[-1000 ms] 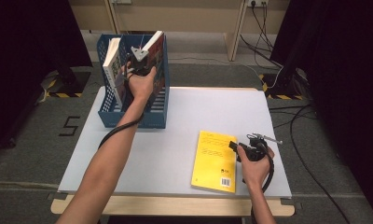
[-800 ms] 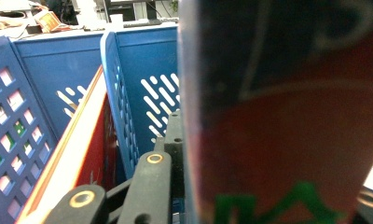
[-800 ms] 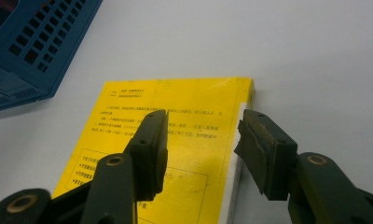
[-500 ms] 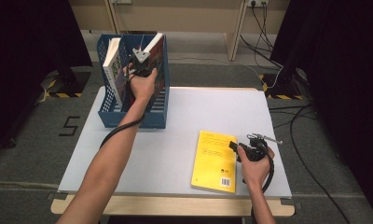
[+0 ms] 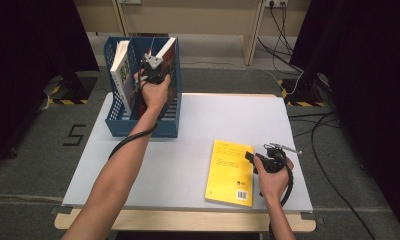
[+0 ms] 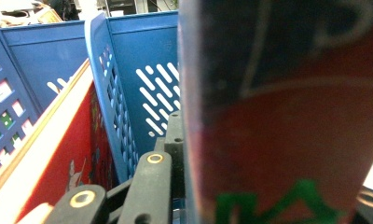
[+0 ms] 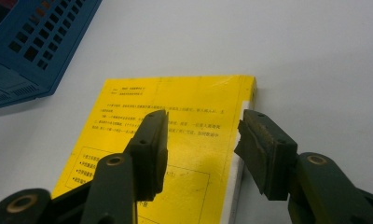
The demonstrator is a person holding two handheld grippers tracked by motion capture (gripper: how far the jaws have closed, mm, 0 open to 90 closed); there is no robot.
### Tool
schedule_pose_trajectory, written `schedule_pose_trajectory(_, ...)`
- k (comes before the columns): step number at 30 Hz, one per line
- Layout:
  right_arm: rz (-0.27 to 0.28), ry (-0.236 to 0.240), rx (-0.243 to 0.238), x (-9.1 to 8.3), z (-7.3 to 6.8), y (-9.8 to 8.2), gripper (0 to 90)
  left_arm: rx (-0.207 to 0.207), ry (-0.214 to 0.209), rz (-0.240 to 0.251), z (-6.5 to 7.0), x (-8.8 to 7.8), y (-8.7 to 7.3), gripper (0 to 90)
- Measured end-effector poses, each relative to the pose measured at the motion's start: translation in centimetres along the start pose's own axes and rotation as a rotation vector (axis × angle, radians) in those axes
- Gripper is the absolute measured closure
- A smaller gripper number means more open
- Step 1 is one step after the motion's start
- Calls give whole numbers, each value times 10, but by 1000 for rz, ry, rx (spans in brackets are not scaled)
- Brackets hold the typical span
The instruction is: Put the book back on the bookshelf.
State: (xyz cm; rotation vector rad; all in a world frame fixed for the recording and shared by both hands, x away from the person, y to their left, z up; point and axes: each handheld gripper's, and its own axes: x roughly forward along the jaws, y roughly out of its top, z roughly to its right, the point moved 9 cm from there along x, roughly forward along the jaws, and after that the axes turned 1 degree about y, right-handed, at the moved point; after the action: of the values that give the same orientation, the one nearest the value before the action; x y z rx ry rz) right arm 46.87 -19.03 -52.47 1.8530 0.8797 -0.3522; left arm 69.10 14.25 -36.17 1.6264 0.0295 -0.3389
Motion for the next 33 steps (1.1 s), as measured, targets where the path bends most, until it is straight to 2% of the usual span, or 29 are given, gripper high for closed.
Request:
schedule_pose_trajectory(12,1,-4,-13,1,1,0,516,-5,-1,-11,0,7,-8,739)
schedule_pose_trajectory(14,-4,0,0,1,0,-1,515,-4,-1,-10,1,7,-9,739)
schedule_pose_trajectory(15,-1,-4,-18,1,2,0,515,-1,0,-11,1,8,-10,739)
schedule_pose_trajectory(17,-2,0,-5,1,0,-1,515,-6,0,-13,1,8,-11,739)
schedule_pose_trajectory(33,-12,2,-5,2,0,-2,514,-1,5,-12,1,14,-23,739)
